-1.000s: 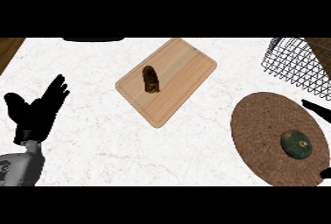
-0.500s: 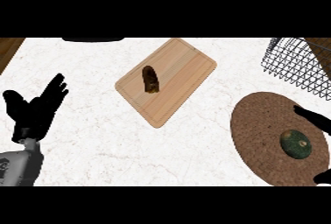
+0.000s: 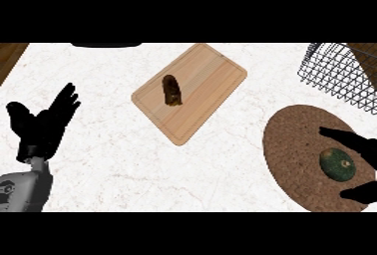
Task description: Pick the squash from the placemat and place it in the basket
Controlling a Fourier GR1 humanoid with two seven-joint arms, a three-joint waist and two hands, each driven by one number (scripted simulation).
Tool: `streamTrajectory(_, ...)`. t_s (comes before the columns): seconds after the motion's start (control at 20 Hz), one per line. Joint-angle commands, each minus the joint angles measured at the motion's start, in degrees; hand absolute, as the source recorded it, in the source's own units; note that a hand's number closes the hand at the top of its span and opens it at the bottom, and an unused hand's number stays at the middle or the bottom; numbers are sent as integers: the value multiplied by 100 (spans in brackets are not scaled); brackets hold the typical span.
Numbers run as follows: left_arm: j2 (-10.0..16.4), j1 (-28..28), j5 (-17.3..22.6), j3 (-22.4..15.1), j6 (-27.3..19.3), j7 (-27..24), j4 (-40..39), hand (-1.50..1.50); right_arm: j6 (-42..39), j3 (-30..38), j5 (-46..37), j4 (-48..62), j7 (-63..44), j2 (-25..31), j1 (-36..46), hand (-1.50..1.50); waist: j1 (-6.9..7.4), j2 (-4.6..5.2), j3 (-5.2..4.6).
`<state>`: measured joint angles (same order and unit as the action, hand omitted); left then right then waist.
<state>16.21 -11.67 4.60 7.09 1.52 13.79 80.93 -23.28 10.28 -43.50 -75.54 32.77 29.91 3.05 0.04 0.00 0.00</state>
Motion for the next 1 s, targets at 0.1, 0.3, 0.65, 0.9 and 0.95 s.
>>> streamTrajectory(0.1,185,-62,127,278,261,-84,-173,0,908,-303,-723,760,800,62,33,150,6,7,2)
streamTrajectory(0.3,73,213,107,277,285,-73,142,0,941,-383,-885,554,603,-149,-77,150,5,-1,1)
streamTrajectory(0.65,81,-15,55,195,353,-56,-131,0,637,-764,-1243,-152,-2349,-1927,597,150,64,-6,-28)
streamTrajectory(0.9,-118,-103,-76,33,190,-64,-108,0,707,-1118,-1666,-381,-4026,-2917,950,150,151,-3,-23)
streamTrajectory(0.95,-188,-230,-119,-24,114,28,-150,0,797,-1316,-1629,-379,-4328,-2927,1017,150,135,12,-11)
